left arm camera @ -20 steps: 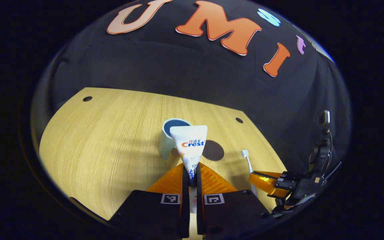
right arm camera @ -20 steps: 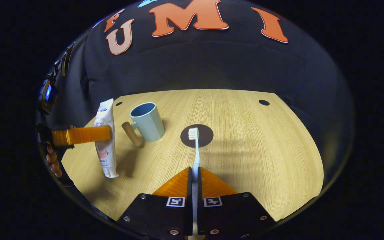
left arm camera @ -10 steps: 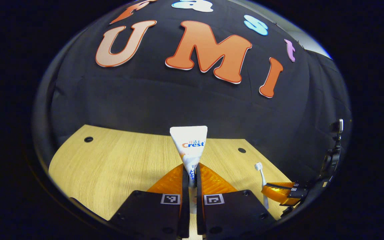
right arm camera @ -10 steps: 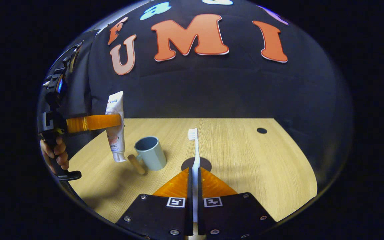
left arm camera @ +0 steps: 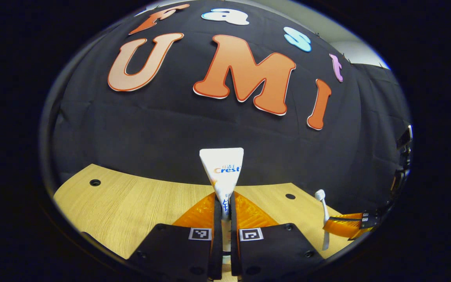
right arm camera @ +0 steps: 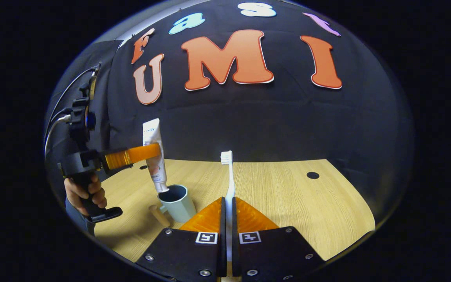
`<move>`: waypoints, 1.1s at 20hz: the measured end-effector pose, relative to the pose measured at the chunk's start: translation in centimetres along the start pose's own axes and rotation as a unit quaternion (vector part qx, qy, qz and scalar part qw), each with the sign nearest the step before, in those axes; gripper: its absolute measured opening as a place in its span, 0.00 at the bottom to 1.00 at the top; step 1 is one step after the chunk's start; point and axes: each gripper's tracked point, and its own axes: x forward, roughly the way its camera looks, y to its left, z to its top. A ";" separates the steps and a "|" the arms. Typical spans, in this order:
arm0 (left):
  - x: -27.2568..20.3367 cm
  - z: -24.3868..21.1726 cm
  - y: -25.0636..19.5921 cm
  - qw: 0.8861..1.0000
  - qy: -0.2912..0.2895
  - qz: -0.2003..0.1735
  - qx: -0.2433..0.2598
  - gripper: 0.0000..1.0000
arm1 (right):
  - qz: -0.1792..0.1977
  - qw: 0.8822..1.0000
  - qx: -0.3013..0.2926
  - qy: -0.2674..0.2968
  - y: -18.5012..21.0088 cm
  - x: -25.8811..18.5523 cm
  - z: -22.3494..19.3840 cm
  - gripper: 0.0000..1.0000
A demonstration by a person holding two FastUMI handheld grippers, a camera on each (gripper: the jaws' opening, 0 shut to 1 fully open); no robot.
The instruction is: Put the toothbrush and toothpaste on the desktop into the cup, then pick up the cup and place it on the coaster on the desktop.
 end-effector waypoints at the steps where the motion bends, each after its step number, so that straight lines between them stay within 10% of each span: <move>1: 0.3 -0.8 0.2 1.000 0.004 0.001 0.001 0.12 | 0.001 1.000 -0.001 -0.005 0.1 0.6 -0.2 0.06; 13: 1.2 -5.6 0.3 0.999 0.035 -0.011 -0.011 0.14 | 0.042 0.992 -0.026 -0.114 4.7 2.3 5.3 0.06; 22: -0.4 -8.3 -0.1 0.997 0.067 -0.020 -0.032 0.39 | 0.088 0.978 0.021 -0.186 7.4 4.1 8.5 0.06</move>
